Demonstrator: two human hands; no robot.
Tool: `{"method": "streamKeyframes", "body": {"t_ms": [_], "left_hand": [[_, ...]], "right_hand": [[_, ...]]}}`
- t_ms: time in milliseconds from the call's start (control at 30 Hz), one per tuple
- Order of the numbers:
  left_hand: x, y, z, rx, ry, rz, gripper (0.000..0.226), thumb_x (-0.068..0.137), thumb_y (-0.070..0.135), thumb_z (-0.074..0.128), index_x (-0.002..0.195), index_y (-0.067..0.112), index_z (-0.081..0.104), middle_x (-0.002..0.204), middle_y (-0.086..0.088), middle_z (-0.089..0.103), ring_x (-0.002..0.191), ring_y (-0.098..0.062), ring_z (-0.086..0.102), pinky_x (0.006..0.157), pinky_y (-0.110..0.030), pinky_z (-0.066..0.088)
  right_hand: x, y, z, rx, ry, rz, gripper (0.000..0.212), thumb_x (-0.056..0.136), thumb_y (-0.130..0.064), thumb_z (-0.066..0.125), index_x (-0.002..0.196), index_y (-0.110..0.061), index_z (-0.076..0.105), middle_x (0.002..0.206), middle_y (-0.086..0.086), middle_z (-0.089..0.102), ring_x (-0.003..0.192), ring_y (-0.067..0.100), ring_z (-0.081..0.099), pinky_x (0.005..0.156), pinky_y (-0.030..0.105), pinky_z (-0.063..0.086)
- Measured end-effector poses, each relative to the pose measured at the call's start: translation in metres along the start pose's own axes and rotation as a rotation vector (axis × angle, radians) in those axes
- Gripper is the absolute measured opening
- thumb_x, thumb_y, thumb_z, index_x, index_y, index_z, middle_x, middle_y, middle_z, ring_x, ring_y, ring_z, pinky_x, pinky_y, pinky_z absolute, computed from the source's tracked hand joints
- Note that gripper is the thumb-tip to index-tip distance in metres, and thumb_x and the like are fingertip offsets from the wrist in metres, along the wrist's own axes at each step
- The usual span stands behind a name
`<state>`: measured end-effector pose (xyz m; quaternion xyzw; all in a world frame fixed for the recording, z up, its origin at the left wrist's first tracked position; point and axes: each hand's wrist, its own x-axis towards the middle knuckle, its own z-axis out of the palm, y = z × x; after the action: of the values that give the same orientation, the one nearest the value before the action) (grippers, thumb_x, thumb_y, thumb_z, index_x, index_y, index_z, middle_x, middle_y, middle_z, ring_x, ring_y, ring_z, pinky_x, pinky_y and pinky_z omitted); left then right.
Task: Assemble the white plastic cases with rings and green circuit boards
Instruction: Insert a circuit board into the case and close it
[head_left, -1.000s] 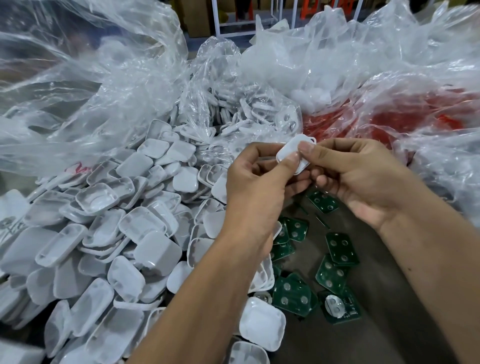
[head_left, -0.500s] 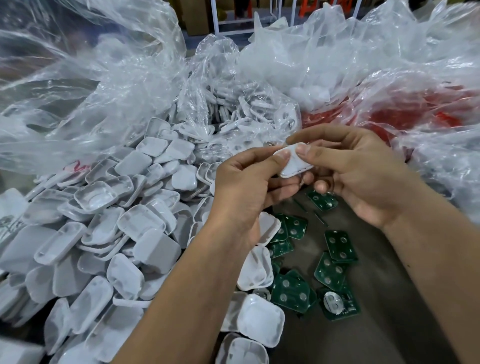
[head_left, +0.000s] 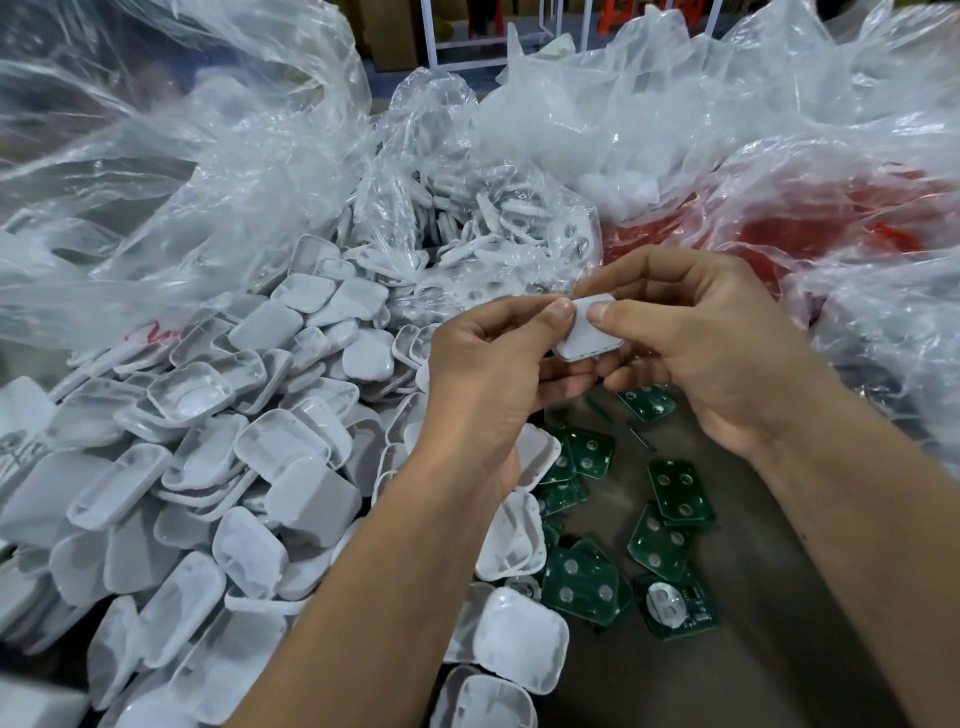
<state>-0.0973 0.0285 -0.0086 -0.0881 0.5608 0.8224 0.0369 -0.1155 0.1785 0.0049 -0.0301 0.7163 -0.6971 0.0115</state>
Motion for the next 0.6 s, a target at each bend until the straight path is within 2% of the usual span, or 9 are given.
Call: {"method": "streamKeyframes", "body": {"t_ms": [133, 267, 433, 600], "left_hand": [[0.0001, 0.0009, -0.0002, -0.007, 0.002, -0.007, 0.007, 0.095, 0.01, 0.072, 0.099, 0.005, 0.076, 0.09, -0.018, 0.078, 0.073, -0.031, 0.078, 0.063, -0.03, 0.062], [0.0016, -0.0022, -0.001, 0.009, -0.001, 0.015, 0.011, 0.094, 0.01, 0.072, 0.103, 0.004, 0.077, 0.096, -0.021, 0.077, 0.087, -0.041, 0.076, 0.072, -0.037, 0.065], [0.0031, -0.0014, -0.0018, -0.056, -0.013, 0.025, 0.01, 0.092, 0.004, 0.073, 0.101, 0.005, 0.078, 0.102, -0.021, 0.077, 0.082, -0.027, 0.076, 0.075, -0.037, 0.065], [0.0045, -0.0021, -0.0013, -0.118, -0.012, 0.007, 0.01, 0.09, 0.001, 0.072, 0.095, 0.007, 0.078, 0.096, -0.017, 0.078, 0.083, -0.025, 0.075, 0.081, -0.04, 0.065]], "right_hand": [[0.0007, 0.0041, 0.002, 0.006, 0.047, -0.011, 0.006, 0.091, -0.011, 0.078, 0.097, -0.01, 0.077, 0.079, 0.008, 0.073, 0.05, 0.016, 0.064, 0.045, 0.023, 0.053], [0.0016, 0.0044, 0.003, 0.088, 0.023, 0.063, 0.006, 0.091, -0.011, 0.076, 0.093, -0.006, 0.078, 0.072, 0.008, 0.073, 0.052, 0.013, 0.061, 0.045, 0.02, 0.051], [0.0005, 0.0017, 0.0019, 0.149, -0.03, 0.052, 0.007, 0.092, -0.009, 0.072, 0.09, -0.006, 0.078, 0.083, 0.014, 0.077, 0.065, 0.019, 0.072, 0.056, 0.022, 0.057], [0.0005, 0.0025, 0.0039, 0.162, -0.018, 0.03, 0.008, 0.094, -0.005, 0.07, 0.093, -0.004, 0.078, 0.084, 0.015, 0.077, 0.068, 0.021, 0.074, 0.058, 0.024, 0.059]]}}
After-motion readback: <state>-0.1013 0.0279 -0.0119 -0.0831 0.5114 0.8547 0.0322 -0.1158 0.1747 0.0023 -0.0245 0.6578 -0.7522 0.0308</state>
